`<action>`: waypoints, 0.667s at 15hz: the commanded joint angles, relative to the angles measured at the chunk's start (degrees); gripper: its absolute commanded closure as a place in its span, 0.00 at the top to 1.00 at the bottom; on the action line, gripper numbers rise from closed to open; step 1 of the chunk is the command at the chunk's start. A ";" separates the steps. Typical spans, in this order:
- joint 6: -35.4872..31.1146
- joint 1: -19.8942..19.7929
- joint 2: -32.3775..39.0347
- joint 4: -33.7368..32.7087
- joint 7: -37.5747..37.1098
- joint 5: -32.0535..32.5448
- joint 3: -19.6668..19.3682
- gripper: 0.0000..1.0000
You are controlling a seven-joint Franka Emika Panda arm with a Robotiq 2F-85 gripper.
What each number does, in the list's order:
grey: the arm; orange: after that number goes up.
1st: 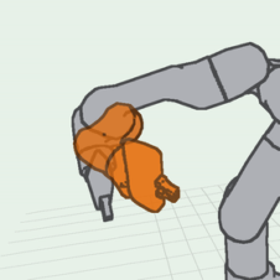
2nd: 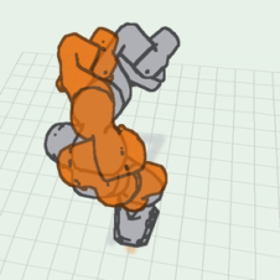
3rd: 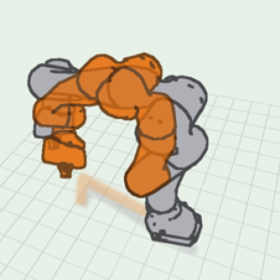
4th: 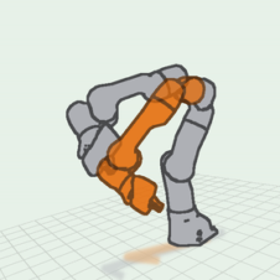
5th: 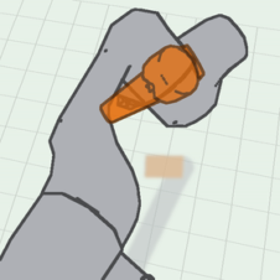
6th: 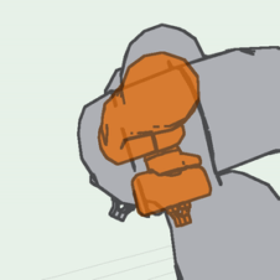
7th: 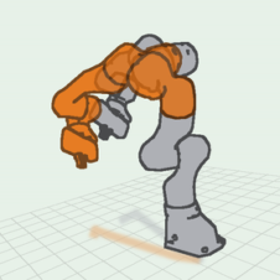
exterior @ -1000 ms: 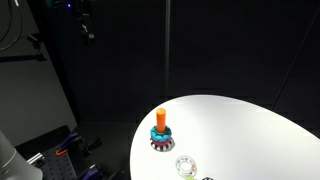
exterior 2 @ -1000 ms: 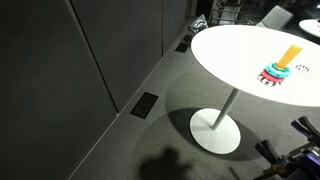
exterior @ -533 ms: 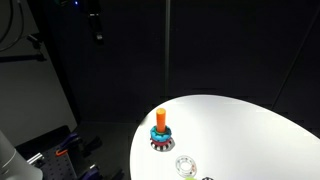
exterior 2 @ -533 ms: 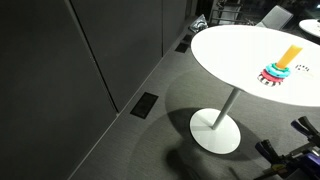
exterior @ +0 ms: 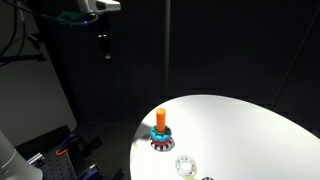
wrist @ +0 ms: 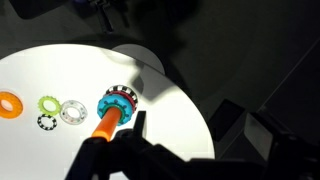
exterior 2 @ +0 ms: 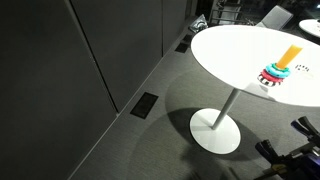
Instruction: Put the clear item on the block
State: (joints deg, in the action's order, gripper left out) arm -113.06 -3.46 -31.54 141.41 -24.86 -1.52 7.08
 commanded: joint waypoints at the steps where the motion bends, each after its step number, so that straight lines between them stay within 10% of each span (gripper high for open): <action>1: -4.00 -2.27 -0.47 3.19 -1.05 1.17 -1.44 1.00; 10: -7.40 -7.98 4.37 1.45 -0.22 1.19 -6.89 1.00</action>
State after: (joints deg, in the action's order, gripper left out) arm -119.66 -10.11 -29.46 144.83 -24.89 -1.10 1.62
